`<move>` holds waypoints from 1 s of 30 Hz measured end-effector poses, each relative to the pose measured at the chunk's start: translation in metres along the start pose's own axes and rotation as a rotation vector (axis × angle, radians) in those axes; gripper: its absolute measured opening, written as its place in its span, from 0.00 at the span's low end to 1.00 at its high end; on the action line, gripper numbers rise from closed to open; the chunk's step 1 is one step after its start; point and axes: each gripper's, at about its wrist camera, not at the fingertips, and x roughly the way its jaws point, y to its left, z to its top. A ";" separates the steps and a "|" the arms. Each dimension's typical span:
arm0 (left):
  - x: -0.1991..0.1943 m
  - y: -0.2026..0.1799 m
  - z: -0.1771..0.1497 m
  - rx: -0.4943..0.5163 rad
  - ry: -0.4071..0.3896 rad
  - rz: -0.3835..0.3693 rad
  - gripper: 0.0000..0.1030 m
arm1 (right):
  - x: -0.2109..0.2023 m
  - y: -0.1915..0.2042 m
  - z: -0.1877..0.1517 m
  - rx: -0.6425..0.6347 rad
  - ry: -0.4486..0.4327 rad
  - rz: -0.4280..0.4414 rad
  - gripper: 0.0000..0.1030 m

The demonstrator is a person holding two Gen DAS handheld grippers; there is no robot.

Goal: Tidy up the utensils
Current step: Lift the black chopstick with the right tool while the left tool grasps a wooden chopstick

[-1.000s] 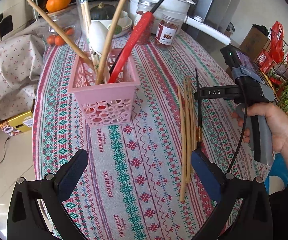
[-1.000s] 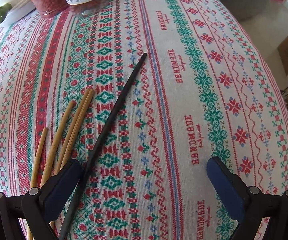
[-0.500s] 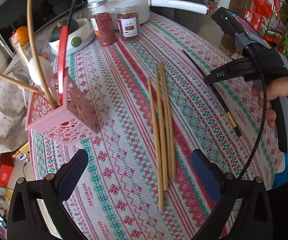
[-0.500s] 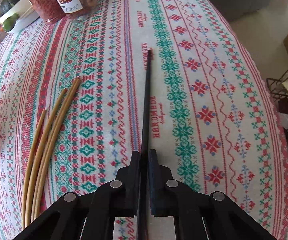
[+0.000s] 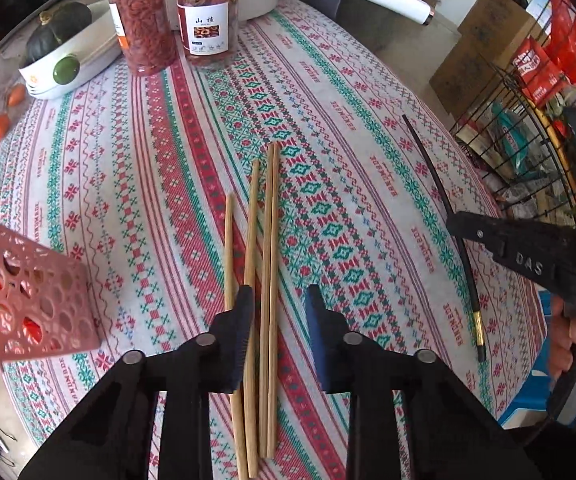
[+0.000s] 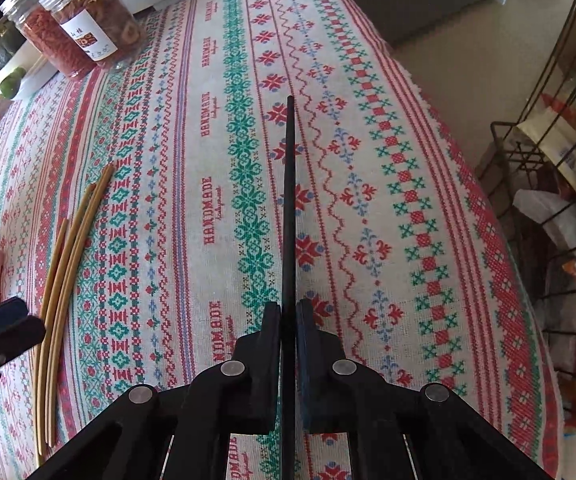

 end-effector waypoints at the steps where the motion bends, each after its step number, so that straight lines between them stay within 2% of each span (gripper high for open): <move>1: 0.003 0.000 0.006 0.001 0.000 0.010 0.18 | 0.000 -0.001 0.000 0.000 0.001 0.007 0.05; 4: 0.014 -0.005 0.021 0.017 0.003 0.048 0.16 | 0.002 0.008 0.002 -0.005 0.003 0.026 0.05; 10: 0.041 -0.010 0.036 0.038 0.065 0.095 0.14 | 0.001 0.012 0.004 -0.026 0.001 0.045 0.05; 16: 0.047 -0.016 0.047 0.059 0.099 0.125 0.13 | 0.004 0.009 0.005 -0.004 0.006 0.076 0.05; 17: 0.047 -0.017 0.047 0.069 0.100 0.128 0.09 | 0.003 0.009 0.005 0.001 0.005 0.091 0.05; 19: 0.046 -0.018 0.044 0.079 0.102 0.130 0.09 | 0.000 0.011 0.004 0.005 -0.006 0.115 0.05; 23: 0.026 -0.017 0.033 0.078 0.041 0.098 0.09 | -0.017 0.019 0.000 -0.006 -0.059 0.151 0.05; 30: -0.045 0.001 0.003 0.062 -0.121 0.018 0.09 | -0.057 0.047 -0.016 -0.056 -0.182 0.204 0.05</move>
